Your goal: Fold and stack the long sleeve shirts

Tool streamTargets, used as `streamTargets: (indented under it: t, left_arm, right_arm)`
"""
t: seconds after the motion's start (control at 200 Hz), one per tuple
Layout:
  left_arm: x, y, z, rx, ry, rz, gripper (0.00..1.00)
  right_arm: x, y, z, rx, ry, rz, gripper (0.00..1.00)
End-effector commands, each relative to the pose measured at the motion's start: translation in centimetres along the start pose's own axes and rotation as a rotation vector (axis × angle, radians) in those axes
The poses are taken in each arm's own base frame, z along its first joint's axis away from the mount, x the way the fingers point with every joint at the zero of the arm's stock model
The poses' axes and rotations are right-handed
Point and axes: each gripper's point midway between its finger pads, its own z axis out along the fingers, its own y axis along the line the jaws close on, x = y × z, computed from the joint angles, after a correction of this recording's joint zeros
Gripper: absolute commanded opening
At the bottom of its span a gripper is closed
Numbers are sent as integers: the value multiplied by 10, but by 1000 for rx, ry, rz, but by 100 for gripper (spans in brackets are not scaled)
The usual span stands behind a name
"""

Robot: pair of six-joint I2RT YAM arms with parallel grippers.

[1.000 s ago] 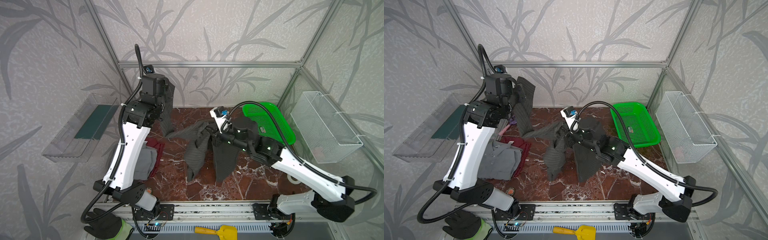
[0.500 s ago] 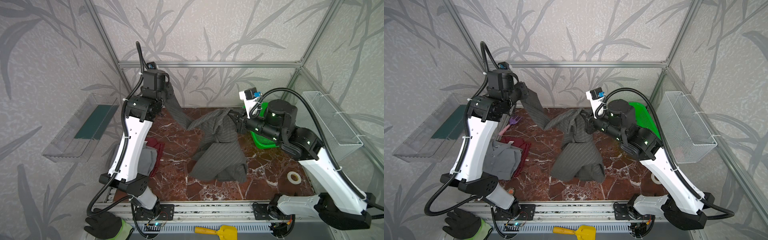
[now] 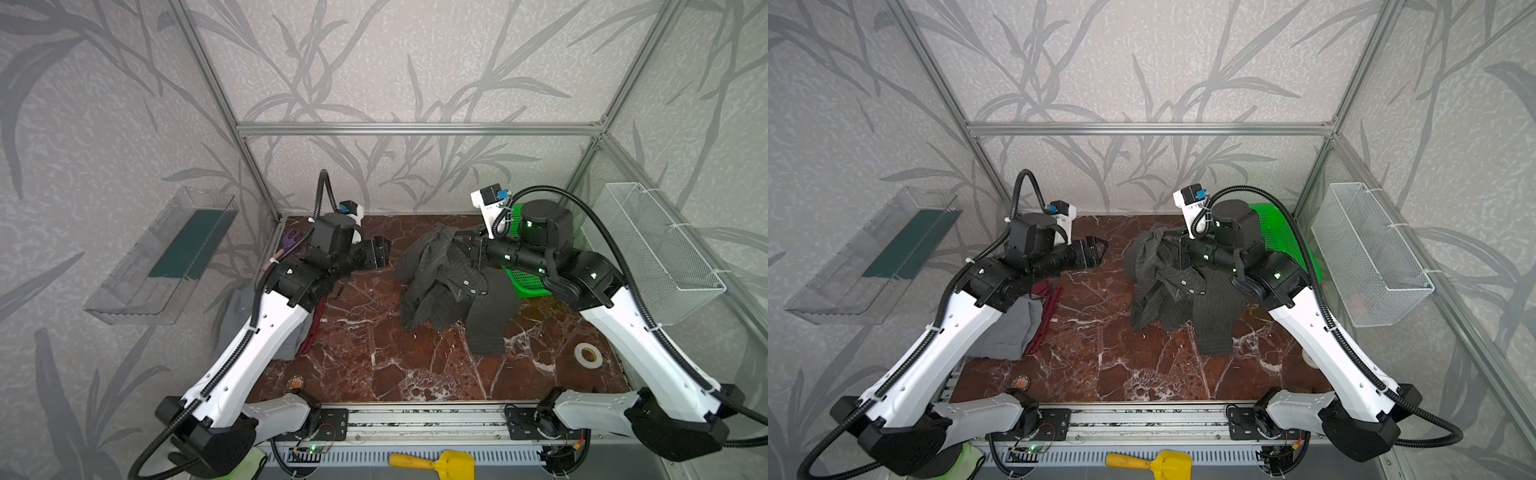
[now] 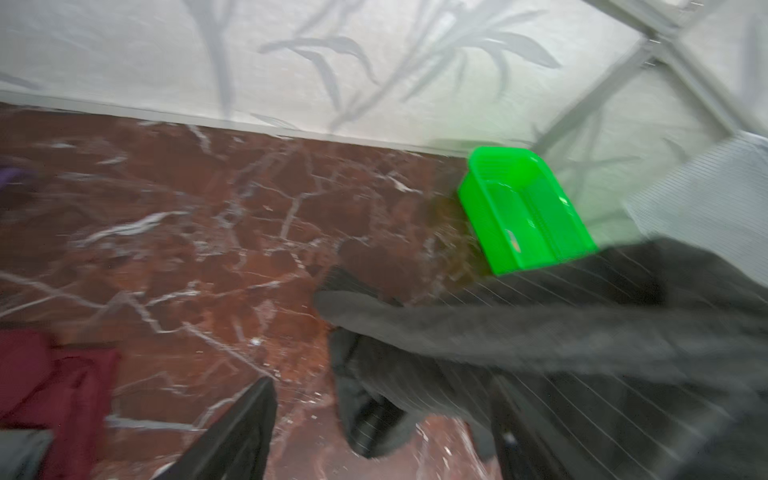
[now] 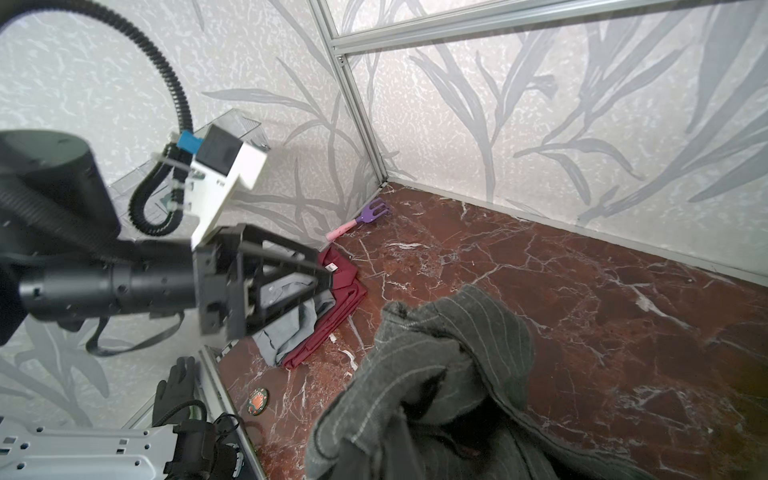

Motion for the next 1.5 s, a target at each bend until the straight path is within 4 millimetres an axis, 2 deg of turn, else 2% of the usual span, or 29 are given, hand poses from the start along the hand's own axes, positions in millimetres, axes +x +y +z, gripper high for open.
streamTargets:
  t: [0.0, 0.115, 0.2, 0.405, 0.475, 0.58, 0.69, 0.765, 0.855, 0.905, 1.015, 1.095, 1.155, 1.235, 1.335, 1.395, 1.495]
  left_arm:
    - [10, -31, -7, 198, -55, 75, 82]
    - [47, -41, -7, 308, -36, 109, 83]
    - [73, -41, -4, 346, -23, 115, 85]
    - [114, -51, 15, 412, 23, 125, 90]
    - [118, -54, 20, 381, 15, 180, 95]
    - [119, -41, 33, 273, -6, 243, 99]
    - [118, -28, 44, 193, -32, 251, 99]
    - [118, -16, 51, 128, -45, 258, 94]
    - [111, -2, 53, 48, -91, 260, 79]
    - [106, 5, 54, 6, -116, 260, 66]
    - [97, 3, 59, -10, -154, 267, 42]
    - [87, 4, 60, -44, -176, 279, 19]
    - [73, 10, 53, -101, -214, 293, 0]
    - [50, 21, 32, -191, -284, 317, 0]
    - [18, 37, 0, -334, -352, 346, 0]
    - [-2, 43, -22, -396, -385, 347, 0]
    - [-23, 39, -52, -402, -400, 354, 0]
  right_arm:
    - [-32, 23, -18, -110, -110, 32, 0]
    - [-40, 30, -25, -143, -116, 65, 0]
    - [-42, 36, -29, -173, -114, 79, 0]
    - [-40, 52, -36, -269, -101, 108, 0]
    - [-37, 57, -36, -299, -84, 121, 0]
    - [-36, 65, -41, -352, -79, 140, 0]
    - [-34, 73, -47, -399, -75, 151, 0]
    - [-33, 76, -52, -412, -73, 152, 0]
    - [-32, 77, -57, -418, -73, 154, 0]
    - [-32, 79, -59, -431, -73, 157, 0]
    - [-31, 84, -61, -468, -74, 171, 0]
    - [-32, 82, -64, -463, -80, 173, 0]
    - [-33, 76, -67, -446, -89, 187, 0]
    - [-37, 62, -75, -417, -122, 239, 0]
    - [-37, 33, -79, -369, -171, 342, 0]
    - [-30, 11, -74, -337, -177, 414, 0]
    - [-1, -42, -56, -235, -155, 583, 0]
